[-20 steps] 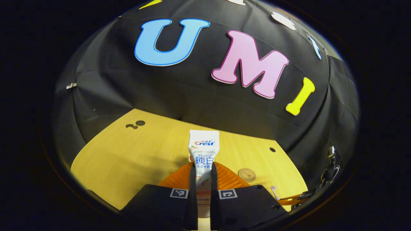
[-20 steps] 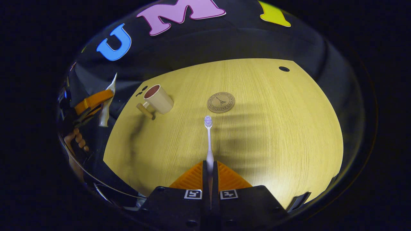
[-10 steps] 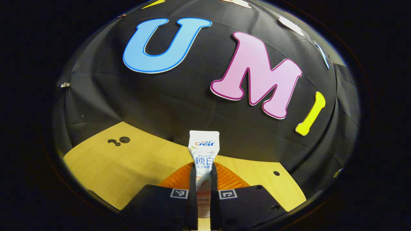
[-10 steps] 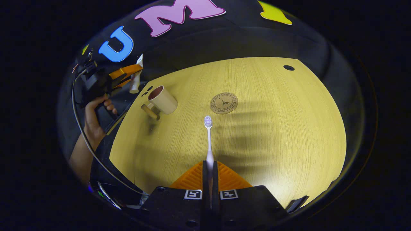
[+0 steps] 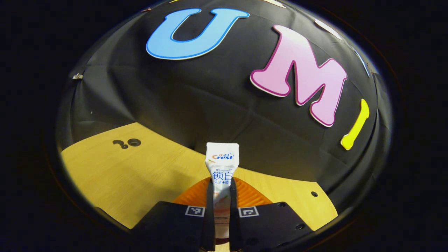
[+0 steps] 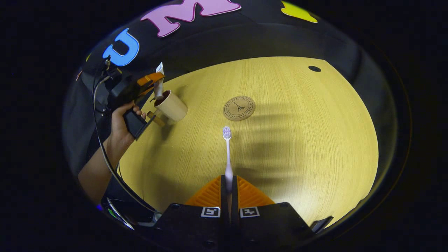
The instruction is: Put the toothbrush and toothpaste on the desktop into the cup, then pick up the cup and place it on the coaster on the desktop.
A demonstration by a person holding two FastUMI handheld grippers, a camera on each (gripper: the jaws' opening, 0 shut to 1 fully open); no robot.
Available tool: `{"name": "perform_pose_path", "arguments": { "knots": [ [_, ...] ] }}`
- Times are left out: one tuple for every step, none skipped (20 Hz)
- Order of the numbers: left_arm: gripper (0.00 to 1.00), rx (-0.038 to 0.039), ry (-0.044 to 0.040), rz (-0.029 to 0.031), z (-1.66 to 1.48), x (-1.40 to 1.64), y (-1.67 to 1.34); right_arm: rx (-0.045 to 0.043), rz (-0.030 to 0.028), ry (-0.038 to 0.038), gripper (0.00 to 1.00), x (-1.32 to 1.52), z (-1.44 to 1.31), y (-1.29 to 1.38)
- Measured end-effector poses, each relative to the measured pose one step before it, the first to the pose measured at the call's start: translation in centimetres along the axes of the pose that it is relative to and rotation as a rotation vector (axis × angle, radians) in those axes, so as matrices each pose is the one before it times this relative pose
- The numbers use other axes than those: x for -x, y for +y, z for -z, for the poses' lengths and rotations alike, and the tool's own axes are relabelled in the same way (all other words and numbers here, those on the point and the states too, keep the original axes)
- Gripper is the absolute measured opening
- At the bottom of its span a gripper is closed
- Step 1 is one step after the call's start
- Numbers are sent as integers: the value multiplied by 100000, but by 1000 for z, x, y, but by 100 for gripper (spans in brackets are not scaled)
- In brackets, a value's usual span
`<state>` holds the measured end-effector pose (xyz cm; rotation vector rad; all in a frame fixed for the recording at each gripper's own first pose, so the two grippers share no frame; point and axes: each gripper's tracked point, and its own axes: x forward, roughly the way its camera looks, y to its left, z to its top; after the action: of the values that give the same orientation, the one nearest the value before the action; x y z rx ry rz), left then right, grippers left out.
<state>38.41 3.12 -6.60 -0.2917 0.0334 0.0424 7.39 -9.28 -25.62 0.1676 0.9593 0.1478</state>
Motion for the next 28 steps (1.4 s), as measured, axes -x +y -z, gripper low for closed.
{"name": "perform_pose_path", "arguments": {
  "knots": [
    [22,-1185,408,-383,602,96,78,315,170,357,6,-282,27,-68],
    [17,-1832,946,-940,757,65,207,405,49,342,6,-8,-32,157],
    [24,-1521,1426,-1315,626,145,266,449,-85,276,6,-98,27,64],
    [25,-1020,1401,-502,470,359,44,255,-185,240,6,-118,66,156],
    [28,-1051,171,-371,76,493,-19,68,-407,-106,6,-120,-91,193],
    [22,-1552,364,-75,106,581,-60,41,-397,-266,6,-238,-181,228],
    [43,-2171,-481,282,-405,681,-115,168,-246,-316,6,-244,-312,174],
    [63,-2376,-771,47,-476,876,65,127,-373,-693,6,-169,-369,218],
    [83,-2053,-536,-63,-580,858,167,173,-493,-983,6,-137,-533,259],
    [95,-1379,-538,-736,-526,1332,354,349,-361,-1314,6,-155,-600,271],
    [98,-768,-463,-666,-527,1371,409,551,-582,-1706,6,-96,-887,298],
    [98,-456,173,-295,-175,1569,368,434,-630,-1965,6,-197,-819,366],
    [98,-450,503,-74,-77,1643,393,326,-1027,-2039,6,-109,-1009,466],
    [98,-607,747,-769,189,1728,557,412,-1119,-2343,6,-236,-966,503],
    [98,-910,1013,-1739,304,1779,730,652,-1281,-2362,6,-278,-1120,565],
    [98,-580,1343,-2188,588,1766,766,623,-1529,-2376,6,-133,-1013,591],
    [98,129,1710,-1460,702,1746,608,472,-1808,-2084,6,-438,-941,644],
    [98,951,2645,-719,1096,1835,396,439,-1774,-1732,6,-142,-856,698],
    [98,1336,2162,-916,897,1405,374,619,-1711,-1505,5,-405,-955,869],
    [98,1374,1635,-1254,945,1105,518,1050,-1497,-1611,6,-262,-983,717],
    [98,1327,1319,-1222,683,948,445,1900,-837,-1350,5,-618,-790,618],
    [98,1365,975,-910,865,684,390,2298,-426,-1134,5,-628,-682,472],
    [98,1446,1015,-326,659,477,310,1972,-39,-1230,5,-508,-728,530],
    [98,1097,692,302,569,385,132,1174,-560,-1583,6,-505,-981,750],
    [98,444,-108,0,295,272,209,727,-1218,-2973,5,-520,-1143,934],
    [98,256,-203,-648,275,31,338,971,-786,-3125,5,-640,-1018,736],
    [98,612,-67,-818,128,25,311,829,-852,-2936,5,-675,-929,823],
    [98,1176,-233,-157,58,15,248,447,-981,-3143,6,-562,-721,666]
  ]
}}
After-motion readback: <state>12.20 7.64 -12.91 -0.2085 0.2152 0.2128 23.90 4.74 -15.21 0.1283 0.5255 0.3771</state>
